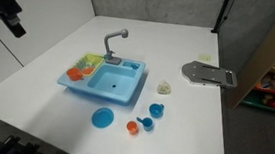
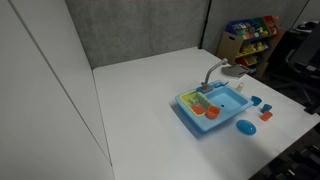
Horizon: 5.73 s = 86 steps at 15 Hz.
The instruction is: Pick up the orange cup in front of the dishes drying rack and put it into the blue cup with a handle on the right or the worktop
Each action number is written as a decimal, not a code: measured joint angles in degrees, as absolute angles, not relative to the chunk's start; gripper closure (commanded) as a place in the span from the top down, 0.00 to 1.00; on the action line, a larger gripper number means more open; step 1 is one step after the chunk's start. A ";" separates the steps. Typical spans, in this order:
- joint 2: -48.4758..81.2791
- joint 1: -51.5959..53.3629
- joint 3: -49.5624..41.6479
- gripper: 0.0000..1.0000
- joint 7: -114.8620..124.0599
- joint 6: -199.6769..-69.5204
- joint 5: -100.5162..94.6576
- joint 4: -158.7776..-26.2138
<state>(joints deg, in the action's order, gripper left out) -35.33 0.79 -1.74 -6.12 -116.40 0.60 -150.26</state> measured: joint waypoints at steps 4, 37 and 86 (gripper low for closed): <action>-29.70 2.05 -0.07 1.00 -5.71 -118.73 0.62 -146.33; 5.75 5.17 5.14 1.00 -3.62 -141.20 0.60 -132.27; 27.43 5.96 7.30 0.05 -7.74 -156.16 -2.81 -127.87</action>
